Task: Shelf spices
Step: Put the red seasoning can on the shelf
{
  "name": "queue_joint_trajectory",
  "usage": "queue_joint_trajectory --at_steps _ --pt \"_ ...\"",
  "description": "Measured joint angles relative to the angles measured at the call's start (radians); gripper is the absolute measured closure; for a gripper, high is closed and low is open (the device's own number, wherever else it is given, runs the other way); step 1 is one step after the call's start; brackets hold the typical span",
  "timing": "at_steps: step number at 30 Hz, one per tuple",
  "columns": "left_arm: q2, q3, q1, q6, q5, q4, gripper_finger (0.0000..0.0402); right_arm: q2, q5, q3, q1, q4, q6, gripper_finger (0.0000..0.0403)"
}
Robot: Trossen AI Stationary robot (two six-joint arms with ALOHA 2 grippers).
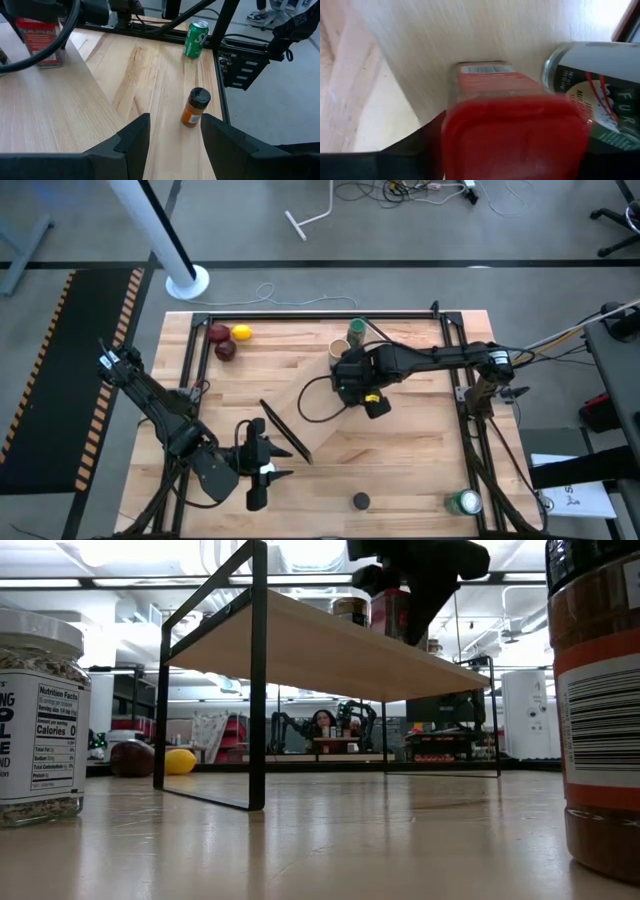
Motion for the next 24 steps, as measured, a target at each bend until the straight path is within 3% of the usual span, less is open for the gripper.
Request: queue_joint_trajectory --at_steps 8,24 --pt "0.0 0.0 0.0 0.0 0.0 0.0 0.0237 0.0 0.04 0.0 0.01 0.0 -0.017 0.0129" --pt "0.0 0.0 0.0 0.011 0.0 -0.001 0.0237 -0.001 0.104 0.052 0.036 -0.03 -0.017 0.0126"
